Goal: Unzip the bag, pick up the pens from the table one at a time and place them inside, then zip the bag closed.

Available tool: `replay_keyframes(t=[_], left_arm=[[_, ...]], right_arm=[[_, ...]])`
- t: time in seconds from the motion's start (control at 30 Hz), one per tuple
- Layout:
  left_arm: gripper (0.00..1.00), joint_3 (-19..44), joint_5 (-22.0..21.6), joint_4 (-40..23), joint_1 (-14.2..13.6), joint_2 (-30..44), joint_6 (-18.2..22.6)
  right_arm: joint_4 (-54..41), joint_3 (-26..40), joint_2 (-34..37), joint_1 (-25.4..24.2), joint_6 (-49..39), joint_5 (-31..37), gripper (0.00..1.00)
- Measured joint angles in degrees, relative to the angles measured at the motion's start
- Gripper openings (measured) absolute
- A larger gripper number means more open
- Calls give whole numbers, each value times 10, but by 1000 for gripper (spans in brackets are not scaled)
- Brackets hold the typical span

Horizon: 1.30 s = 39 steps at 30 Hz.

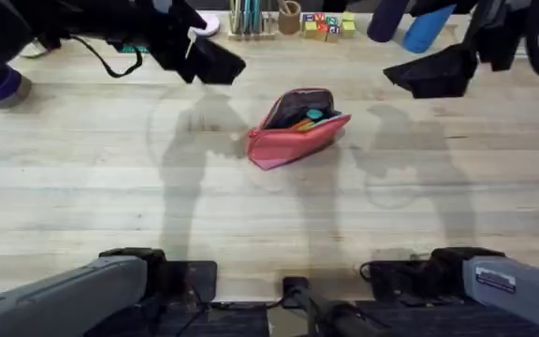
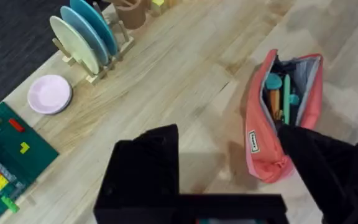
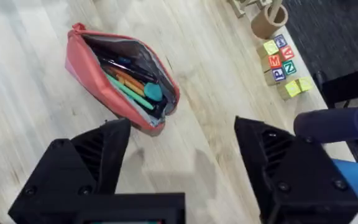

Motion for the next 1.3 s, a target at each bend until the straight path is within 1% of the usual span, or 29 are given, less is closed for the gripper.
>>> replay_keyframes(t=[0.07,0.17,0.23,0.33,0.4,0.47,0.6,0.7,0.8,0.9,1.1,1.3], left_arm=[[993,0,-2,-27,0,0,41],[995,0,0,-67,4,0,114],[995,0,9,-91,13,0,166],[995,0,41,-130,42,0,250],[995,-1,66,-138,64,0,293],[995,-6,95,-138,87,0,332],[995,-41,134,-137,122,-4,387],[995,-77,151,-131,136,-4,416],[995,-104,163,-127,138,-4,449],[995,-133,173,-103,138,-4,471],[993,-202,181,-53,139,-4,490],[993,-241,181,-52,158,-4,494]], right_arm=[[0,0,0,0,0,0,996],[0,0,0,0,0,0,996],[0,0,0,0,0,0,996],[0,0,0,0,0,0,996],[0,0,0,0,0,0,995],[0,0,0,0,0,0,995],[0,0,0,0,0,0,996],[0,0,0,0,0,0,996],[0,0,0,0,0,0,996],[0,0,0,0,0,0,996],[0,0,0,0,0,0,995],[0,0,0,0,0,0,995]])
